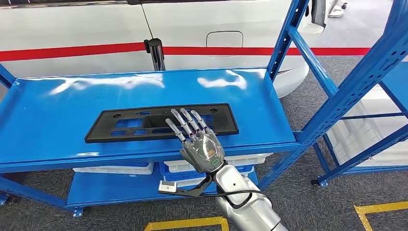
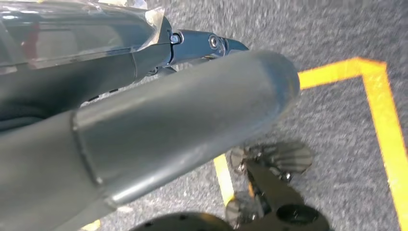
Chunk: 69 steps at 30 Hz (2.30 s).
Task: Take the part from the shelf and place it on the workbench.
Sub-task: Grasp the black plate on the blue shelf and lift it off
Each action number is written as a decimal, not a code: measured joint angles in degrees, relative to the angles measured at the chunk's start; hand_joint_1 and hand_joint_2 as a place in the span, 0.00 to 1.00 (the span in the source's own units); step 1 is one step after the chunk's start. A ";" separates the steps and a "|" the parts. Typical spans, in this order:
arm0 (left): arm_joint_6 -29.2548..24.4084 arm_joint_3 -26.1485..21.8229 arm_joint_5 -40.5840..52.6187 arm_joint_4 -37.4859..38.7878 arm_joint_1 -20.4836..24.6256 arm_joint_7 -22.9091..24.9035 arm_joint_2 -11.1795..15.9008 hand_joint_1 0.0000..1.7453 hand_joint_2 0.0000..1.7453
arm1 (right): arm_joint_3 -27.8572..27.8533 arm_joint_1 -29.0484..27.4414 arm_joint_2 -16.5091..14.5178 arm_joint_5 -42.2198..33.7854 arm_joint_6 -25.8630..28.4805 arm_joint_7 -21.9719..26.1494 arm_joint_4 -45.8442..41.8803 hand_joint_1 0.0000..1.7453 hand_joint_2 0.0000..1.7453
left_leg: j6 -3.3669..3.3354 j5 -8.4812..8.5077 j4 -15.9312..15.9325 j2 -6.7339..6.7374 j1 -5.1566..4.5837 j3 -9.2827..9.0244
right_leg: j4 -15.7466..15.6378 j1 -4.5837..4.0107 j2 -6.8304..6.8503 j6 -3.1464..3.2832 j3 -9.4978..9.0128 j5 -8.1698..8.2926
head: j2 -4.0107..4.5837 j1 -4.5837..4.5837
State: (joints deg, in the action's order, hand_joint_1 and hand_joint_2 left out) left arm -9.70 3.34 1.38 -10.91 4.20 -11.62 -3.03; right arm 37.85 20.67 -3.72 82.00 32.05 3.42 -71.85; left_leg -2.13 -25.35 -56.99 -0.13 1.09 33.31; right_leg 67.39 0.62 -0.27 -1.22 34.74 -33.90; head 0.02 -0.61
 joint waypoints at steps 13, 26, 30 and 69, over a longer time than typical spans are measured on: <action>-1.57 0.01 1.12 -0.01 0.18 0.31 -0.15 0.00 0.00 | 3.43 1.99 -2.05 -2.88 -1.07 1.80 4.31 0.00 1.00 | 0.65 -3.13 -0.03 -0.19 -0.42 -3.30 | -9.86 -0.33 -0.02 0.49 -0.80 8.91 | -0.01 -0.03; -13.62 8.88 17.94 -0.02 1.90 8.91 -0.33 0.00 0.00 | 7.05 10.52 -9.90 -9.17 -1.14 3.16 20.76 0.00 1.00 | 1.46 -2.93 0.97 -0.02 -0.36 -3.73 | -9.83 -0.53 -0.14 0.90 -0.84 8.65 | -0.01 -0.02; -13.80 11.55 18.53 -0.02 1.97 9.29 -0.36 0.00 0.00 | 7.46 11.48 -11.00 -9.40 -1.11 3.38 23.23 0.00 1.00 | 1.70 -2.93 0.94 -0.02 -0.44 -3.81 | -9.83 -0.47 -0.13 0.90 -0.90 8.66 | -0.01 -0.01; -11.20 14.35 19.71 -0.02 1.75 7.88 -0.44 0.00 0.00 | 13.99 25.52 -15.61 -0.74 -3.16 -20.37 49.04 0.30 1.00 | 1.69 -3.04 0.92 -0.03 -0.69 -4.17 | -9.91 -0.20 -0.12 0.87 -1.35 8.65 | 0.00 -0.01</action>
State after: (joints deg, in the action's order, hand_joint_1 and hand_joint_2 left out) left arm -20.90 17.70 21.09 -10.93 5.95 -3.74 -3.47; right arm 51.84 46.19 -19.33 81.26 28.89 -16.95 -22.81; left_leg -0.44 -28.39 -56.08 -0.16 0.40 29.13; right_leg 57.48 0.42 -0.38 -0.35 33.38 -25.25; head 0.02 -0.62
